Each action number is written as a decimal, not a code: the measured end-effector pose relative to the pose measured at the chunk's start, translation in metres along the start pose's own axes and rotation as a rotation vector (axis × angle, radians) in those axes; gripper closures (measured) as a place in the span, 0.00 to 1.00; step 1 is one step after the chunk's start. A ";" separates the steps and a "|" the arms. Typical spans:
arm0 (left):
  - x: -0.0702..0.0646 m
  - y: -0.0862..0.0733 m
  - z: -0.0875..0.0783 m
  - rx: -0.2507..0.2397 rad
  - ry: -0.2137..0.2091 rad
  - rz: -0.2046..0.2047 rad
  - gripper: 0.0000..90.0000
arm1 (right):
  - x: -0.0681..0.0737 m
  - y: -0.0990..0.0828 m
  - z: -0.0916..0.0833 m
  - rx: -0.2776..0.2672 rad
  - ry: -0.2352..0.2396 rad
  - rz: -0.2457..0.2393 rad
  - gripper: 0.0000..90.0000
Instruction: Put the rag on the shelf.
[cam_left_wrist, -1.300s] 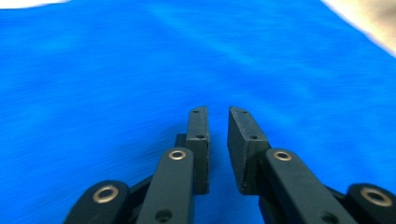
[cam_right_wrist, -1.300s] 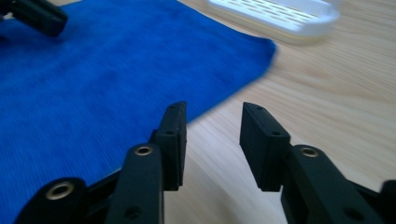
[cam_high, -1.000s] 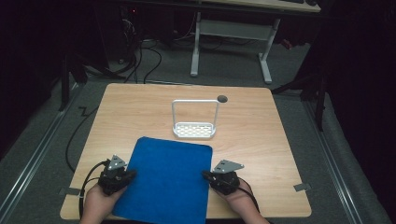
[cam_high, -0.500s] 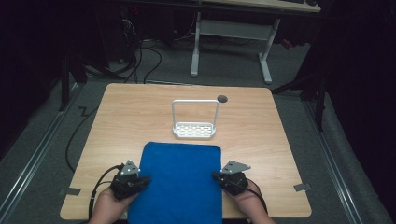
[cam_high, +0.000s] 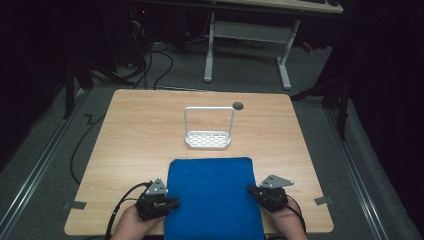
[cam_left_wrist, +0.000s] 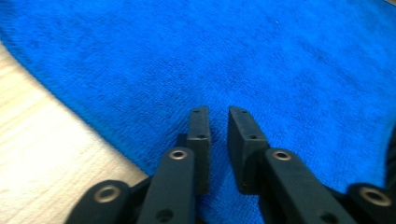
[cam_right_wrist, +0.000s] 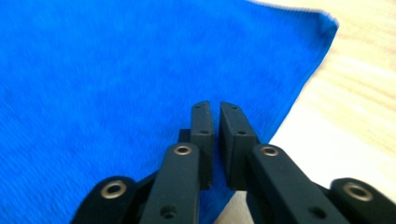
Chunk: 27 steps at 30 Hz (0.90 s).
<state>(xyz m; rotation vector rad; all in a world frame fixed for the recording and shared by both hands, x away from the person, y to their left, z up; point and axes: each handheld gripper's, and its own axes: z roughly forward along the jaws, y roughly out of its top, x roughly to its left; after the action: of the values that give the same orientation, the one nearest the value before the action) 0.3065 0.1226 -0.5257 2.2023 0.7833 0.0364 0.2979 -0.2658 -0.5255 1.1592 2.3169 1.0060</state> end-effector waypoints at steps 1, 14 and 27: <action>0.001 0.000 -0.001 -0.008 0.009 0.001 0.83 | -0.001 0.001 -0.001 -0.017 0.004 0.010 0.92; 0.050 0.005 -0.013 -0.204 0.231 -0.154 0.54 | -0.012 0.001 -0.002 -0.073 -0.006 0.076 0.76; 0.078 0.046 0.027 -0.157 0.264 -0.187 0.63 | -0.012 0.000 -0.003 -0.085 0.000 0.070 0.70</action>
<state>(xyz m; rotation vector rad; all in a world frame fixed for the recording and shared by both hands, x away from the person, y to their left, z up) 0.4010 0.1240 -0.5295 1.9908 1.0920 0.2908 0.3037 -0.2765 -0.5234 1.2143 2.2243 1.1183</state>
